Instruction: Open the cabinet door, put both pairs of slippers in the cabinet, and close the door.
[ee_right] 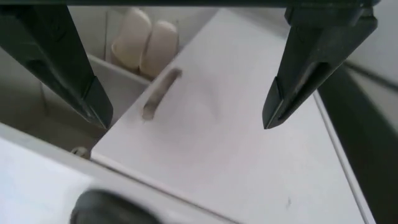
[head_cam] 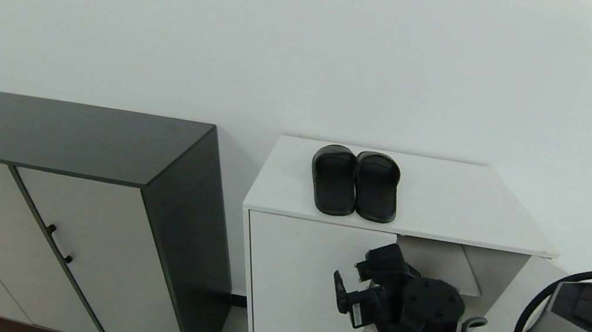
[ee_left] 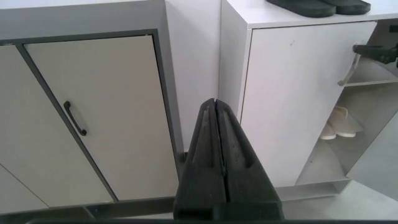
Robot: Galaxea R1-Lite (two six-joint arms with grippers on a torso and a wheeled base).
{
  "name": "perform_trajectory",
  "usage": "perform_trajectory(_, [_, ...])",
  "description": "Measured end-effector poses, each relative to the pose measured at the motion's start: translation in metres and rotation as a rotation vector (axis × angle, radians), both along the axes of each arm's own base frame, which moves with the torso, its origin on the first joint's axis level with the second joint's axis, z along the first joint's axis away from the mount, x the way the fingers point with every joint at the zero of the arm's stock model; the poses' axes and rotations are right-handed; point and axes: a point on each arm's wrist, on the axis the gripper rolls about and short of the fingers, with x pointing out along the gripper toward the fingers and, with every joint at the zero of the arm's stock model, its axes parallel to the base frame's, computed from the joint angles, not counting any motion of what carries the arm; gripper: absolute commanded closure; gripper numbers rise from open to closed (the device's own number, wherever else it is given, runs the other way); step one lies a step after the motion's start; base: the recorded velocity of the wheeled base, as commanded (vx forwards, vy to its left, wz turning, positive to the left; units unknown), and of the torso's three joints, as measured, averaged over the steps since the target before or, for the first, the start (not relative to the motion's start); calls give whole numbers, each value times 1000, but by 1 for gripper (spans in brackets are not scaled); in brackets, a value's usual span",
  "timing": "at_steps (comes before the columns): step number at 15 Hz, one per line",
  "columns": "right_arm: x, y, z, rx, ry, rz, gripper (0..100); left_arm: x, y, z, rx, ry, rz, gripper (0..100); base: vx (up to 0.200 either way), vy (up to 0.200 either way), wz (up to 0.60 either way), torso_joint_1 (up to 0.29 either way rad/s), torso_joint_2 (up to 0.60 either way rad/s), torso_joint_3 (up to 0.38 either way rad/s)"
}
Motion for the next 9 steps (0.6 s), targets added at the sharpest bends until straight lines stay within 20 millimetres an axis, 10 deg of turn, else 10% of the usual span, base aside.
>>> perform_trajectory(9, [-1,34,107,231,181,-162,0,0,0,0,0,0,0,100,0,0,0,0,0,0])
